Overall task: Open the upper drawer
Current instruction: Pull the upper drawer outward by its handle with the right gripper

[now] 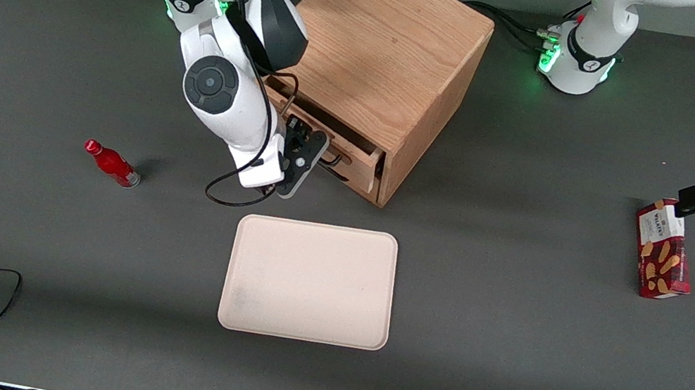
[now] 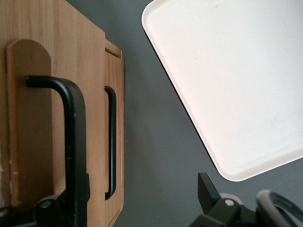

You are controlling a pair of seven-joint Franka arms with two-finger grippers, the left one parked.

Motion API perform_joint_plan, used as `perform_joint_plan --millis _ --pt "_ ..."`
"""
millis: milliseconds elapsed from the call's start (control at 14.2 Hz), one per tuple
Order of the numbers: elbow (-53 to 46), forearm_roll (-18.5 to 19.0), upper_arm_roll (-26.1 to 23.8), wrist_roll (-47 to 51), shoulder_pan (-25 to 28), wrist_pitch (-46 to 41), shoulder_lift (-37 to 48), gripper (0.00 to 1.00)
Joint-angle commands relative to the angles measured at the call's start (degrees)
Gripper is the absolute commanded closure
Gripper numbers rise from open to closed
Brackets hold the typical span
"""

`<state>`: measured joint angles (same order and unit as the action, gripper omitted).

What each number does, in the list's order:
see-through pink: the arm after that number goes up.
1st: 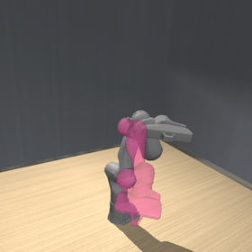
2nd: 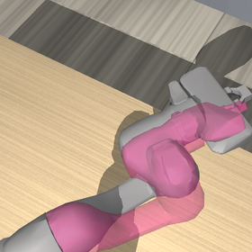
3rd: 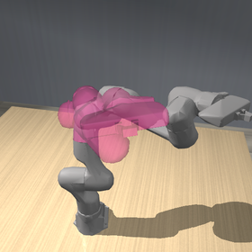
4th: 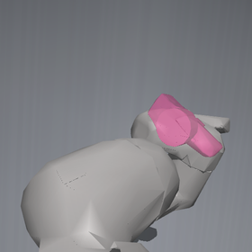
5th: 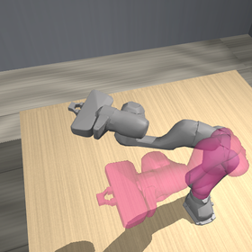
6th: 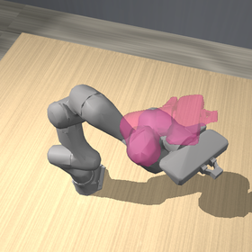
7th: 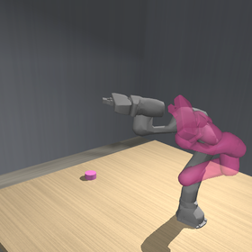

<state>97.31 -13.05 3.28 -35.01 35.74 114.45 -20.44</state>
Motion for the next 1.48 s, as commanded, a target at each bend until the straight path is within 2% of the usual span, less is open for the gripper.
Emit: perform_joint_plan --millis 0,634,987,1409 --pt "-1.8 -0.9 0.4 -2.4 -0.5 0.0 -1.7 0.0" --pt "-4.8 -0.3 1.5 -3.7 -2.3 -1.2 -3.0 0.0" --pt "-9.4 0.1 3.0 -3.8 -2.3 -6.1 -4.8 0.0" --pt "-9.4 0.2 3.0 -5.5 -3.0 -6.1 -5.0 0.0"
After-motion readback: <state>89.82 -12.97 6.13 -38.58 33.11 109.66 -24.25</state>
